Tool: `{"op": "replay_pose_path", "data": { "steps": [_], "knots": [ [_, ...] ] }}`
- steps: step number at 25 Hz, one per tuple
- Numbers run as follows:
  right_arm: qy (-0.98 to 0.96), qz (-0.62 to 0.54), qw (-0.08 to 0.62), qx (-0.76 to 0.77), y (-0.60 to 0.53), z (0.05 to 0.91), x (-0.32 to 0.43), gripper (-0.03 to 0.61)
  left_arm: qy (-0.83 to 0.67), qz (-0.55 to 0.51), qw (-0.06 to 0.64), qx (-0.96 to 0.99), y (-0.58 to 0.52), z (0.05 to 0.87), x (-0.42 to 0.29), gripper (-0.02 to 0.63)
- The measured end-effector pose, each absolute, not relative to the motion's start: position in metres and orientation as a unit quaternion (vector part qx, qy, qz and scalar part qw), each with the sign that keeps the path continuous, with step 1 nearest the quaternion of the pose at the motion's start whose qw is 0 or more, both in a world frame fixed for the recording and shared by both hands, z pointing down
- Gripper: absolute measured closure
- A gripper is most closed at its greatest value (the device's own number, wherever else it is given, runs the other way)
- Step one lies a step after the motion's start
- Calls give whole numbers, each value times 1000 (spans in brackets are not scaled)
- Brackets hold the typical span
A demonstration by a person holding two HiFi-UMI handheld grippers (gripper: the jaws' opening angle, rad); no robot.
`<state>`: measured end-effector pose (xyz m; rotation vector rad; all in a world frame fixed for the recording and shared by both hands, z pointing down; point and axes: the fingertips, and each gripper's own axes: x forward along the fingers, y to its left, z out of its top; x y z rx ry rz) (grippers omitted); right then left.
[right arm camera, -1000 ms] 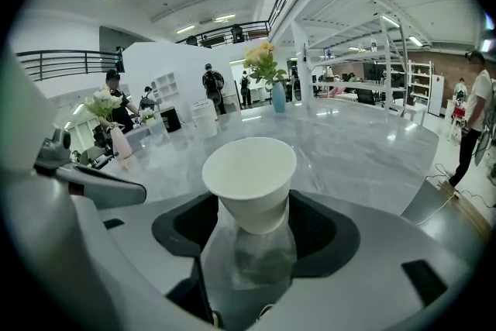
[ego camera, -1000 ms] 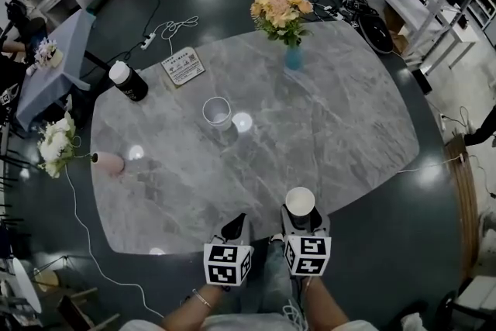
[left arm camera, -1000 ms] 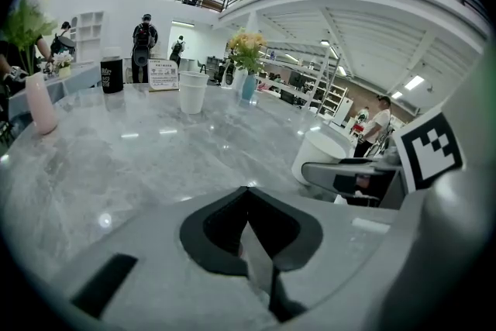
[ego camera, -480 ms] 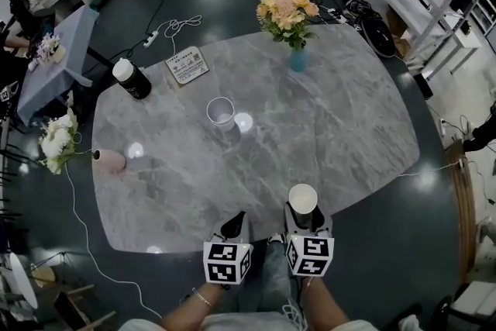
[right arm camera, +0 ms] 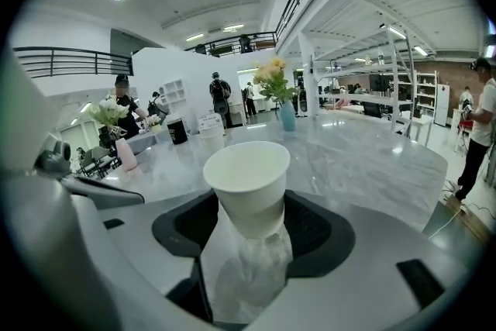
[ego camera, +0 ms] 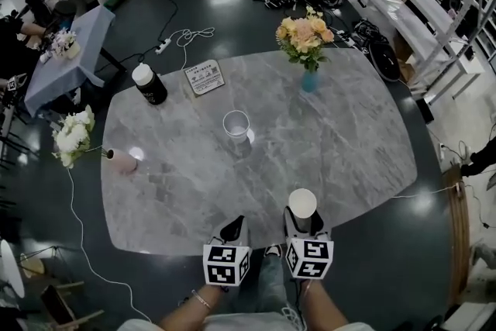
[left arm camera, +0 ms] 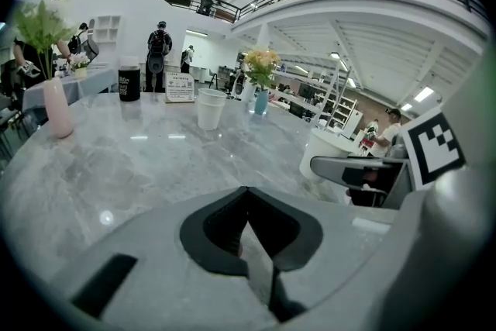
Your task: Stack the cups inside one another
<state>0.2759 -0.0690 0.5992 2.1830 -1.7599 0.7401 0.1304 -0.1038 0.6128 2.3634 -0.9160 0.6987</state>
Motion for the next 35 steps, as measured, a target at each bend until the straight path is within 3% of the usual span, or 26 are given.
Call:
{"op": "replay_pose_path", "data": {
  "steps": [35],
  "knots": [
    [-722,188,126,654,-245,515,230,336,-476,170,266,821,-196,564,73,617]
  ]
}}
